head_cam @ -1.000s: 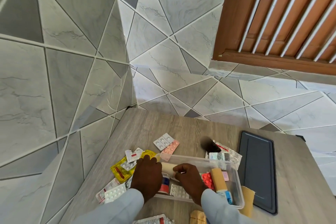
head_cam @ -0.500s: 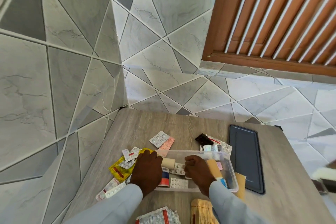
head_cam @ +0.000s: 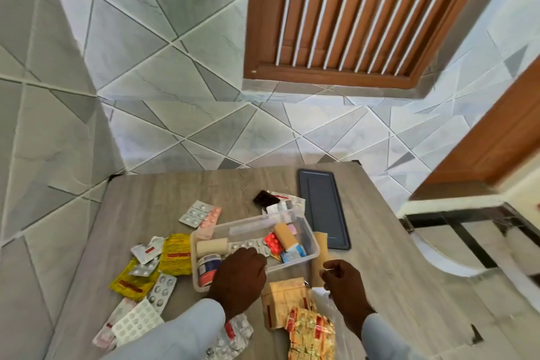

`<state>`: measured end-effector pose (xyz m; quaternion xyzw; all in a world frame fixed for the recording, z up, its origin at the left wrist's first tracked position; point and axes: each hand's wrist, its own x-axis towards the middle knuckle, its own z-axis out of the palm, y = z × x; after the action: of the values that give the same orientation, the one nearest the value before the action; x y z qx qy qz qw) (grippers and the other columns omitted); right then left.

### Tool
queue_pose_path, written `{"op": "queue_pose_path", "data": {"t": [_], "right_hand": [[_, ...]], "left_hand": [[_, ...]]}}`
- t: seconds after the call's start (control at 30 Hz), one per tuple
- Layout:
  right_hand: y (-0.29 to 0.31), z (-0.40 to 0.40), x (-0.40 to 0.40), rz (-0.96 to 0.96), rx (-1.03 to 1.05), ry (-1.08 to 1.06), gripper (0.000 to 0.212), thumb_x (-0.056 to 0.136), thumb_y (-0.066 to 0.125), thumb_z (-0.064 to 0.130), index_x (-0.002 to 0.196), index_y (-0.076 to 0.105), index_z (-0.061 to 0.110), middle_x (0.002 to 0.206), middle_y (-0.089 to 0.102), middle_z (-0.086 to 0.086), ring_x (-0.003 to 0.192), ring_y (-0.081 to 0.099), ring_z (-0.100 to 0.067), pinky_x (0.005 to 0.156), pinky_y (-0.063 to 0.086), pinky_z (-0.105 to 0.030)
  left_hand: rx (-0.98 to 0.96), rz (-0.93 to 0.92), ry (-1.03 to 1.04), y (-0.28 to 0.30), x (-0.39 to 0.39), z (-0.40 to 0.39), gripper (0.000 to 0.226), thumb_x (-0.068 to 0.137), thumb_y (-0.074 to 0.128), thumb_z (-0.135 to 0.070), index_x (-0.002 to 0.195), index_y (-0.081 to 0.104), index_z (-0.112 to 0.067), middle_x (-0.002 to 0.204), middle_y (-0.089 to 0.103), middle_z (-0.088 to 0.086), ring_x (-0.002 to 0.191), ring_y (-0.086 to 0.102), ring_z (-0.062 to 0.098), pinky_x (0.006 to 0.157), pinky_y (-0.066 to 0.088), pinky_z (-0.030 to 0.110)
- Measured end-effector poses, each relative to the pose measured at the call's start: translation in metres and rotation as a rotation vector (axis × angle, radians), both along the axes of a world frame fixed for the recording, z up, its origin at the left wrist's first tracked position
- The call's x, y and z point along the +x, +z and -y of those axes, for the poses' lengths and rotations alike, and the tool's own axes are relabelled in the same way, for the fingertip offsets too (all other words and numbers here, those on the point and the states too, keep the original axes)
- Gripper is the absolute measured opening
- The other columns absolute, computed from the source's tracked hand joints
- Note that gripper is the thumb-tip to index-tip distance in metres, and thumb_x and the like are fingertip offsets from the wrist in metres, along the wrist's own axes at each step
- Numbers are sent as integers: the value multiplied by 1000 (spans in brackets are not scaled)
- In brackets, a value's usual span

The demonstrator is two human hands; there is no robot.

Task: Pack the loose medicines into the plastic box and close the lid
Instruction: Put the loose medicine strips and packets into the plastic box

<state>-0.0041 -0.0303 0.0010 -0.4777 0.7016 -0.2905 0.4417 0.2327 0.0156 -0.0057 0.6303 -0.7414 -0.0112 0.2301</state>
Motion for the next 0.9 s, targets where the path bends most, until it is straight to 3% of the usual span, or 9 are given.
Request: {"op": "queue_pose_path", "data": {"t": [0.1, 0.3, 0.4, 0.47, 0.6, 0.73, 0.9], "right_hand": [[-7, 5, -24, -40, 77, -17, 16, 84, 69, 16, 99, 63, 18, 88, 69, -9, 82, 65, -26, 81, 58, -46], [-17, 35, -47, -65, 199, 54, 48, 76, 78, 34, 114, 54, 18, 97, 60, -1, 94, 60, -24, 90, 54, -45], [-22, 53, -48, -74, 259, 180, 64, 75, 78, 40, 127, 48, 17, 124, 56, -7, 106, 55, -24, 92, 49, -37], [-27, 65, -48, -83, 278, 280, 69, 76, 76, 41, 133, 44, 17, 133, 52, -8, 115, 53, -27, 95, 47, -38], [-33, 77, -39, -52, 311, 342, 67, 79, 74, 37, 134, 42, 18, 134, 53, -7, 116, 55, -29, 97, 47, -41], [-41, 80, -37, 39, 342, 303, 55, 79, 73, 32, 126, 48, 18, 122, 58, -8, 101, 58, -26, 91, 51, -43], [-39, 80, -44, 107, 333, 183, 43, 82, 69, 35, 115, 54, 12, 107, 60, -8, 91, 60, -27, 84, 52, -43]], "left_hand": [[50, -27, -15, -1, -19, 5, 20, 77, 47, -36, 83, 66, -31, 79, 65, -11, 75, 62, 11, 73, 39, 24], [138, -41, 67, 3, -53, 23, 25, 77, 46, -39, 86, 68, -31, 84, 67, -12, 79, 62, 10, 72, 48, 24], [205, -65, 158, 4, -68, 32, 36, 81, 37, -39, 98, 67, -27, 95, 68, -6, 90, 62, 16, 80, 50, 30], [251, -69, 209, 7, -80, 38, 48, 81, 28, -43, 107, 64, -25, 106, 66, -3, 100, 58, 19, 89, 47, 34], [292, -90, 249, 8, -90, 36, 48, 83, 29, -43, 113, 62, -25, 112, 62, -2, 107, 54, 19, 95, 40, 32], [314, -89, 294, 11, -90, 24, 47, 83, 29, -43, 111, 62, -25, 112, 62, -1, 109, 54, 20, 100, 40, 33], [314, -124, 378, 14, -79, 13, 30, 88, 43, -37, 111, 60, -30, 116, 57, -8, 113, 49, 13, 100, 36, 29]]}}
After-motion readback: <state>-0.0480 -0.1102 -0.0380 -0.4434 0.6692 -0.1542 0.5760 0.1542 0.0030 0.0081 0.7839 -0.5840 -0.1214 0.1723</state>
